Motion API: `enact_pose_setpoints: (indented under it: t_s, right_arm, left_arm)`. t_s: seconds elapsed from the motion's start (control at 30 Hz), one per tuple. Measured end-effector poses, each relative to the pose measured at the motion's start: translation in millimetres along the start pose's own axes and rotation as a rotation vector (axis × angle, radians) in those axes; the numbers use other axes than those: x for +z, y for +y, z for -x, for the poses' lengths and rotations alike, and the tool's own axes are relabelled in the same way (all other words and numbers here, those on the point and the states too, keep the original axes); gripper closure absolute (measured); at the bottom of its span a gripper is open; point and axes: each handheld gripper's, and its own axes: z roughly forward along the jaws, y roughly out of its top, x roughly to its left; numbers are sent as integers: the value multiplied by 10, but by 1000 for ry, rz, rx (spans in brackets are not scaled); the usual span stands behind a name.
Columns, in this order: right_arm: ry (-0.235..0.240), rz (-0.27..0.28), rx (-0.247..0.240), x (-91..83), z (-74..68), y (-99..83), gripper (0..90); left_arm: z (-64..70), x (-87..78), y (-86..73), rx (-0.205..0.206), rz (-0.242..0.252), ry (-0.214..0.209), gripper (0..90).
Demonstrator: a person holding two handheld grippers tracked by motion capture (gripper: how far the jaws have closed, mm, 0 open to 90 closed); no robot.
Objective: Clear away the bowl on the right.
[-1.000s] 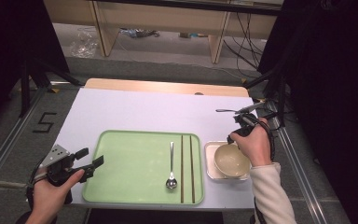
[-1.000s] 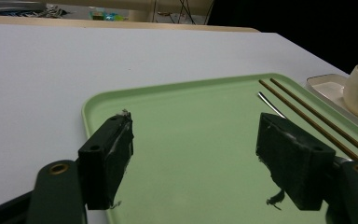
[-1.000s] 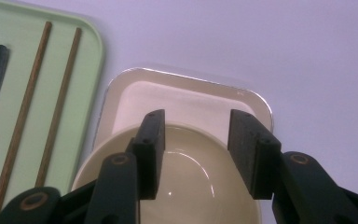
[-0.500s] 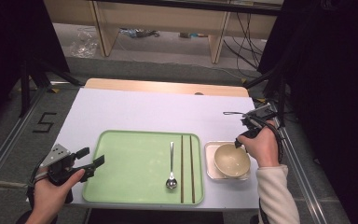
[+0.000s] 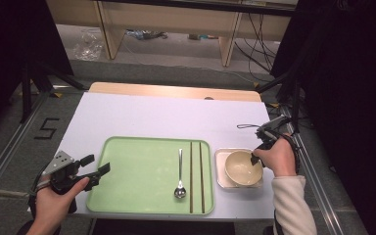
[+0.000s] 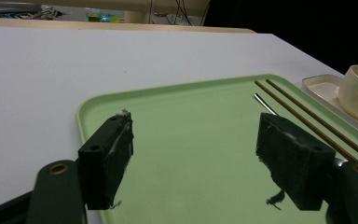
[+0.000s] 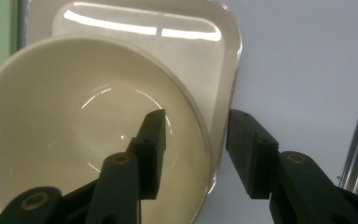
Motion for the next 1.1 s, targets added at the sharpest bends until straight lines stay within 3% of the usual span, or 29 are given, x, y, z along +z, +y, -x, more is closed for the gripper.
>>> enact_pose_setpoints:
  t_s: [0.03,0.1,0.13,0.17,0.2,0.23,0.33,0.4,0.43,0.47,0.5,0.53,0.57,0.6,0.63,0.7,0.73,0.77,0.8,0.87,0.9,1.0,1.03,1.1]
  right_arm:
    - [-6,-37,52,18,-35,3,595]
    - [0,-62,45,73,-31,10,620]
    - [1,-73,70,83,-55,17,642]
    - [11,-56,35,102,-25,10,658]
    - [9,-47,59,133,-37,8,659]
    - [12,-76,57,133,-34,17,662]
    - [11,-91,64,178,-21,20,678]
    - [26,-79,26,220,16,19,688]
    - [15,-72,60,249,1,1,692]
    - [27,-94,36,254,18,10,699]
    - [25,-82,2,285,47,7,703]
    - [29,-117,39,281,28,10,707]
    - [37,-97,21,311,42,9,715]
    - [40,-116,53,312,25,2,724]
    - [51,-122,40,320,41,7,737]
    - [34,-120,57,313,22,4,785]
    - [38,-112,24,313,44,5,793]
    - [30,-120,53,301,18,3,795]
    - [31,-120,-3,292,51,13,799]
    - [26,-135,46,269,20,5,812]
    - [38,-104,-1,284,48,0,824]
    - [45,-110,-1,196,14,7,855]
    - [34,-85,-19,187,-8,-3,859]
    - [3,-100,48,141,-113,4,859]
  left_arm:
    - [0,-1,-1,-1,0,0,269]
    - [-2,-3,-1,-1,1,0,269]
    - [-3,-3,-1,-1,1,-1,269]
    - [-4,-6,0,2,0,-2,269]
    - [-4,-6,0,2,1,-2,269]
    - [-3,-5,0,0,2,-3,269]
    - [-2,-3,0,-1,2,-1,269]
    - [-1,-1,0,-2,1,-1,269]
    - [0,-1,0,-2,1,-1,269]
    - [-1,-1,0,-1,2,-1,269]
    - [-1,-1,0,0,3,-1,269]
    - [-2,-2,1,1,4,0,269]
    - [-1,-1,0,1,5,-1,269]
    - [-1,-2,0,1,4,-1,269]
    - [-1,-1,0,1,4,-2,269]
    - [-1,-1,0,1,5,-2,269]
    - [-1,-2,0,1,5,-2,269]
    - [-1,-3,1,2,4,-2,270]
    - [-2,-3,1,2,4,-3,270]
    - [-1,-4,1,3,4,-3,270]
    - [-1,-5,1,2,4,-3,270]
    - [-2,-3,1,2,3,-2,270]
    - [-1,-2,0,0,3,-2,270]
    - [-2,-5,1,3,3,-4,270]
